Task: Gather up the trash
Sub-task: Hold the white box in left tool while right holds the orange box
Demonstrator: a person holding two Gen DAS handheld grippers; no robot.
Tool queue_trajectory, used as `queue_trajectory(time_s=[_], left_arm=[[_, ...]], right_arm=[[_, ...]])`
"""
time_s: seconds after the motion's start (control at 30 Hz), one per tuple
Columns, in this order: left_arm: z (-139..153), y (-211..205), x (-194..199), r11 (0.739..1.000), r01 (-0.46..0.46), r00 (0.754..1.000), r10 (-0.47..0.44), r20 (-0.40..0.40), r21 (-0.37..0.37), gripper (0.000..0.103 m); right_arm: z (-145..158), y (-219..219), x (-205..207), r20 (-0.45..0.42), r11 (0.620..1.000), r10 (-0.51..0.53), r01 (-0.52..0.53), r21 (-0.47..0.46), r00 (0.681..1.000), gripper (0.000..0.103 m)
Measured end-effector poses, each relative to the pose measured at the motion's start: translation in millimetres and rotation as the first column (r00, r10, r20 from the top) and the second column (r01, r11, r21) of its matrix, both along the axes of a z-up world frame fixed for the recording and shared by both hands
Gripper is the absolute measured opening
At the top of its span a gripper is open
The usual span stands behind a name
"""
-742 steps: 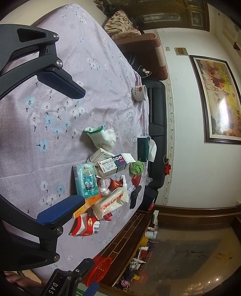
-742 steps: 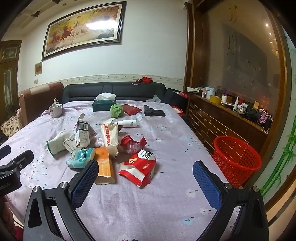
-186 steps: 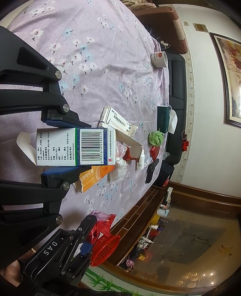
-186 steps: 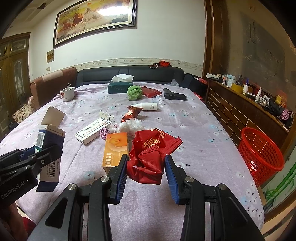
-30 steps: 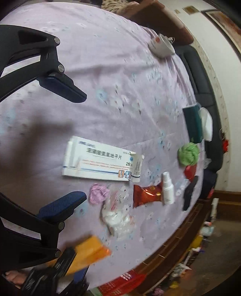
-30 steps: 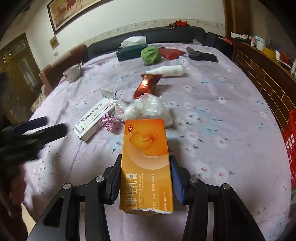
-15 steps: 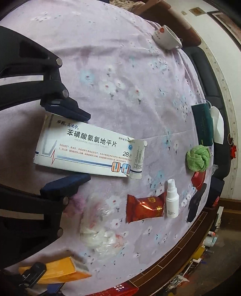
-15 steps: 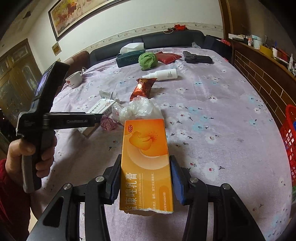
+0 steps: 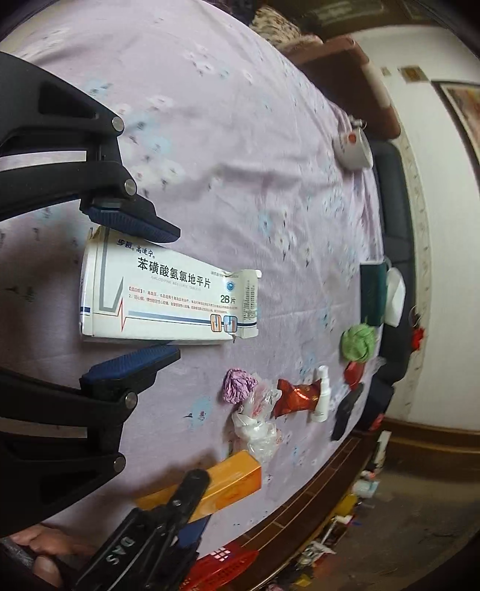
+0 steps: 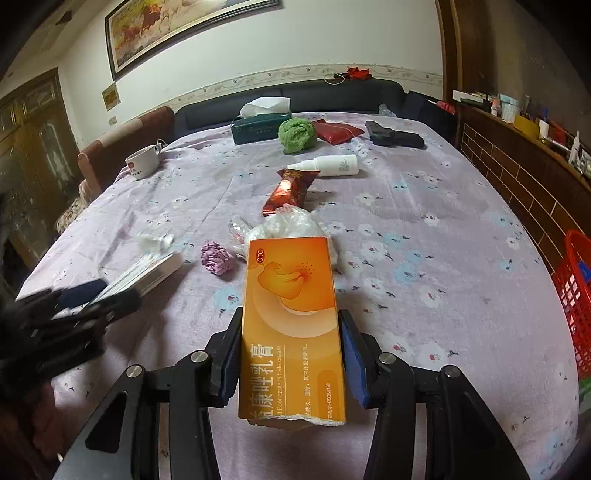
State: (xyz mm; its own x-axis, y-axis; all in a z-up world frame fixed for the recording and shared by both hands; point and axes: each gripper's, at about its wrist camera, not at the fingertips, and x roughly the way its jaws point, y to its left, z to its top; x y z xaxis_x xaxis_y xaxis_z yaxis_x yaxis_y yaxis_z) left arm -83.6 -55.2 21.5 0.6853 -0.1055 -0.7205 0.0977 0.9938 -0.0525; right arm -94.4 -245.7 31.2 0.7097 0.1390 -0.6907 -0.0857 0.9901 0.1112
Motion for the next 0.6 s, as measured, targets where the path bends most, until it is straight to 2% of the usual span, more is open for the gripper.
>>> queue_trajectory(time_s=[0.1, 0.2, 0.6], left_arm=[[-1.4, 3.0, -5.9, 1.000, -0.023, 0.999, 0.023, 0.030, 0.001, 0.057], [-3.9, 5.0, -3.8, 1.000, -0.020, 1.000, 0.020, 0.023, -0.013, 0.056], [-4.6, 3.1, -10.7, 0.999, -0.036, 0.998, 0.035, 0.051, 0.007, 0.057]], right_arm=[[2.8, 8.3, -1.4, 0.034, 0.999, 0.001, 0.001, -0.040, 0.999, 0.051], [3.3, 12.8, -2.4, 0.044, 0.998, 0.009, -0.006, -0.064, 0.999, 0.051], [-1.2, 1.0, -0.2, 0.020, 1.000, 0.004, -0.004, 0.017, 1.000, 0.051]])
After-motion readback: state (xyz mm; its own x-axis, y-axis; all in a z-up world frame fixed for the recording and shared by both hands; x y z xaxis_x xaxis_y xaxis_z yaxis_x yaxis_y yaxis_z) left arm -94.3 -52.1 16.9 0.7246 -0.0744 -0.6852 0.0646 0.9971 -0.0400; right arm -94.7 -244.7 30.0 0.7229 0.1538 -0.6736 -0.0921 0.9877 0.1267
